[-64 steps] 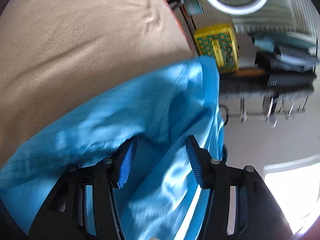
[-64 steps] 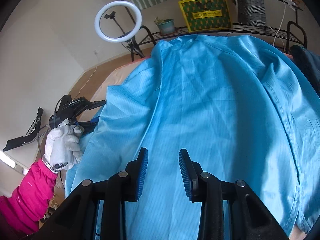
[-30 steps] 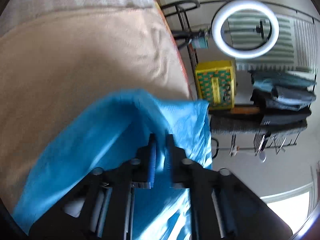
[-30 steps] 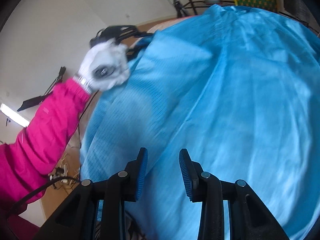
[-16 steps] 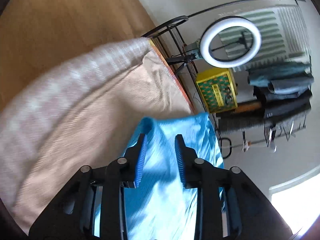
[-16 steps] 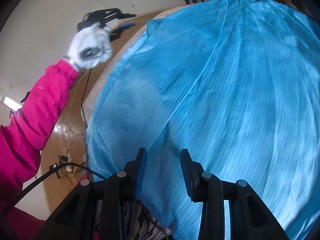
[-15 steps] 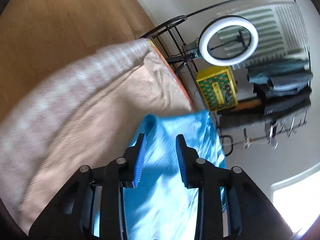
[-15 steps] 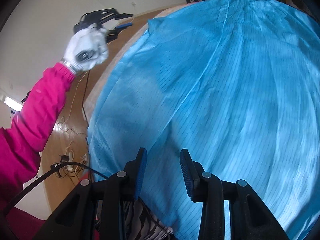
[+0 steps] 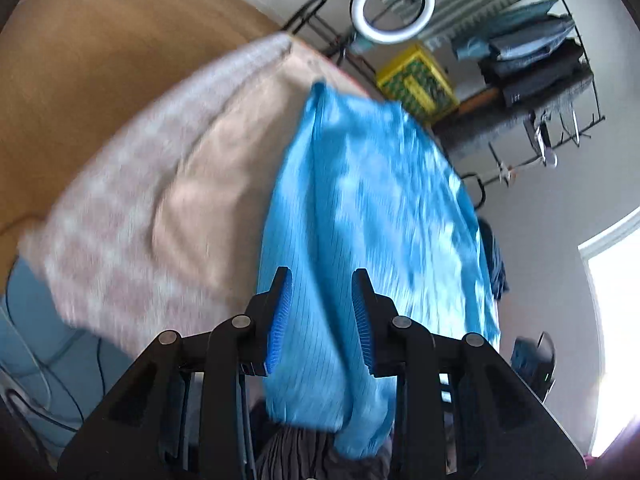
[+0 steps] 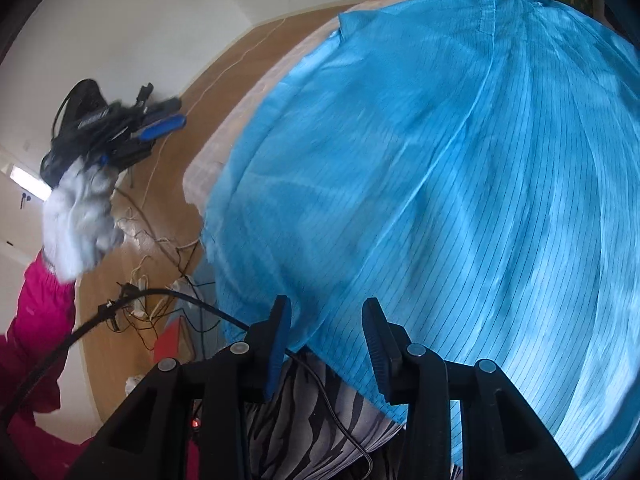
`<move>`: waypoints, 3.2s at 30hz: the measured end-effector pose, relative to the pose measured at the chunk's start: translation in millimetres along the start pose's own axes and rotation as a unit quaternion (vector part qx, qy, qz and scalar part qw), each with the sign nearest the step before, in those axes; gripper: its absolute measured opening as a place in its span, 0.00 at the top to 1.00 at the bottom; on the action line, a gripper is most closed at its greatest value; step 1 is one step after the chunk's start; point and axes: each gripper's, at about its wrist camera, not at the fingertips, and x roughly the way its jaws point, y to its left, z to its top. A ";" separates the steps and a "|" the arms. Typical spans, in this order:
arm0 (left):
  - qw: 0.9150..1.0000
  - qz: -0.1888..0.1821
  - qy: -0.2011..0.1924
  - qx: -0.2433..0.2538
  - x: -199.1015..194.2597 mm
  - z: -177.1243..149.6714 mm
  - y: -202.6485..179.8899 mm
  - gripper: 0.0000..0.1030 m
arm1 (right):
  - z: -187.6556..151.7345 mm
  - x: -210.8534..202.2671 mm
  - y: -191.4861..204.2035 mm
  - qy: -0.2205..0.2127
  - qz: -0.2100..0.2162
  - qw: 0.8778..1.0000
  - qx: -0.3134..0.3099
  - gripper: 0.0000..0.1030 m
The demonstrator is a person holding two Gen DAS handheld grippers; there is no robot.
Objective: Fold large clothes
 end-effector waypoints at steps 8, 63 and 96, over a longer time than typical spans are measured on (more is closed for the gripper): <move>0.997 -0.054 0.048 -0.028 10.8 -74.1 5.6 0.71 | -25.1 11.8 18.1 0.014 -0.010 1.000 0.007 0.61; 0.997 0.013 0.045 0.057 54.9 -105.6 -54.2 0.99 | -12.5 1.2 -54.7 -0.036 0.032 0.992 0.114 1.00; 0.992 0.054 0.055 0.104 1.4 -57.5 -30.3 0.80 | 65.4 9.7 -47.7 -0.038 -0.008 0.996 0.078 0.65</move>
